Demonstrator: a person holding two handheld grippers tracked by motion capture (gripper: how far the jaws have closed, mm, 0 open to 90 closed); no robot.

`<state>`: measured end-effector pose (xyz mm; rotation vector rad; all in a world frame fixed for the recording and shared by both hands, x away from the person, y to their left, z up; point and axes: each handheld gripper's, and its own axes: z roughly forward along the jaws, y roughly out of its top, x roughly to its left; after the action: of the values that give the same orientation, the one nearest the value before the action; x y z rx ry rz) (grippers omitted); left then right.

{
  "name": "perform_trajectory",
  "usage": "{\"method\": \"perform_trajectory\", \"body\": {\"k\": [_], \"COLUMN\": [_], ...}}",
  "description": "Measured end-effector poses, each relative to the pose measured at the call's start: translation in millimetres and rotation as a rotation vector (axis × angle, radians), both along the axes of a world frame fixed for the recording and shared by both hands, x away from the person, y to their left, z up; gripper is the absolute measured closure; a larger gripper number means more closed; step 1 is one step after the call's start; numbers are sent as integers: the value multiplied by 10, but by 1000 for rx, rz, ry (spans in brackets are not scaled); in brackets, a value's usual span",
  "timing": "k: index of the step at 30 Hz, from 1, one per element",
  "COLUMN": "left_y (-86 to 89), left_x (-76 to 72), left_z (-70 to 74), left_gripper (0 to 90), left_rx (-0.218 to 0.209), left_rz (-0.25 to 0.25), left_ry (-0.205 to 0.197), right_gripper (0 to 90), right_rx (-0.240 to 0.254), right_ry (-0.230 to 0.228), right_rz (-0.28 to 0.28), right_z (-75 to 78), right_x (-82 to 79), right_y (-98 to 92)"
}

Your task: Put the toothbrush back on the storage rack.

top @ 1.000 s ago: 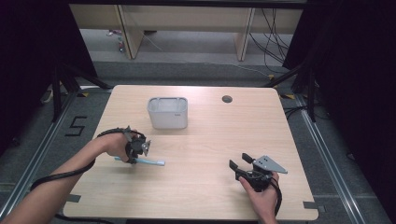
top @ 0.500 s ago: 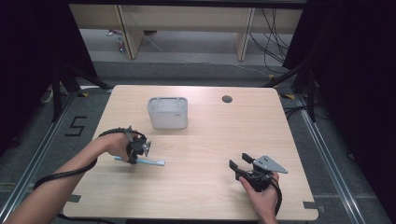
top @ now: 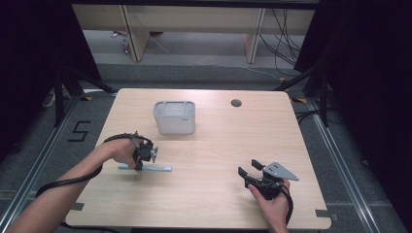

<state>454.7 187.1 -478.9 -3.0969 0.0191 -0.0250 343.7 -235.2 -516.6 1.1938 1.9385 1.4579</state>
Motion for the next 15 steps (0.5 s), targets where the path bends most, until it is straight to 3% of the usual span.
{"method": "perform_trajectory", "body": {"k": [1, 5, 10, 15], "left_y": [-2, 1, 4, 17], "left_x": [-5, -25, -35, -52], "left_z": [9, 69, 183, 263], "left_gripper": [836, 836, 836, 836], "left_rx": [-11, -57, -106, -155], "left_rz": [4, 1, 6, 19], "left_ry": [-5, -18, -47, -70], "right_gripper": [354, 355, 356, 354], "right_rx": [18, -6, 10, -4], "right_ry": [6, -11, 10, -10], "right_rz": [3, 0, -10, -8], "right_z": [6, 8, 10, 11], "right_x": [-12, -10, -19, -13], "right_y": [9, -1, -2, -15]}}
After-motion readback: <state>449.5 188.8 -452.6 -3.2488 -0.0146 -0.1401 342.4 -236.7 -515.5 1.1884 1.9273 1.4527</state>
